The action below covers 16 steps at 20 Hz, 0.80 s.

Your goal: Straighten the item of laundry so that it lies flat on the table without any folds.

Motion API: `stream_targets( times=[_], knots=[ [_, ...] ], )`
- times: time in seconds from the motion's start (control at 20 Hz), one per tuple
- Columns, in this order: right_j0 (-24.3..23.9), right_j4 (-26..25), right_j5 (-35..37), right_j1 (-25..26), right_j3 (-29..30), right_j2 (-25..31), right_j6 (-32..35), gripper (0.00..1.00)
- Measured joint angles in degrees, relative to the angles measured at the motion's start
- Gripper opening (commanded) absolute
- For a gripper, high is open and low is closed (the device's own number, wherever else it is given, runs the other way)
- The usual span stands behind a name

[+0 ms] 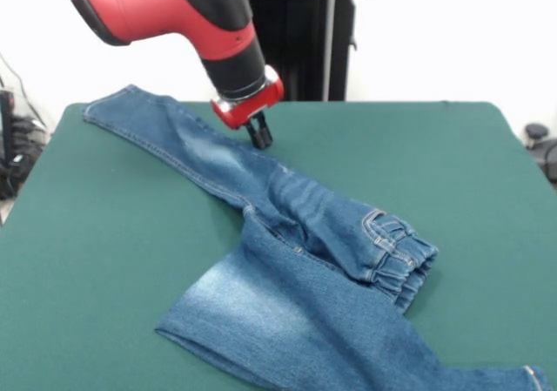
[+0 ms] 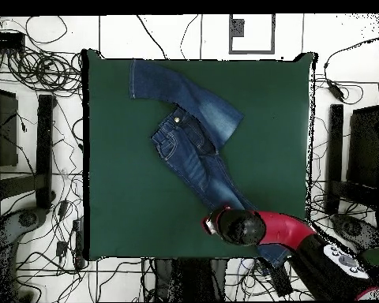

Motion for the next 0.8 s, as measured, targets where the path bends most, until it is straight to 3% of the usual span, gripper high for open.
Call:
stream_targets(
  times=[0.8],
  knots=[
    [-0.53,2.78,3.39,1.93,2.18,0.1,0.0,0.0]
  ],
)
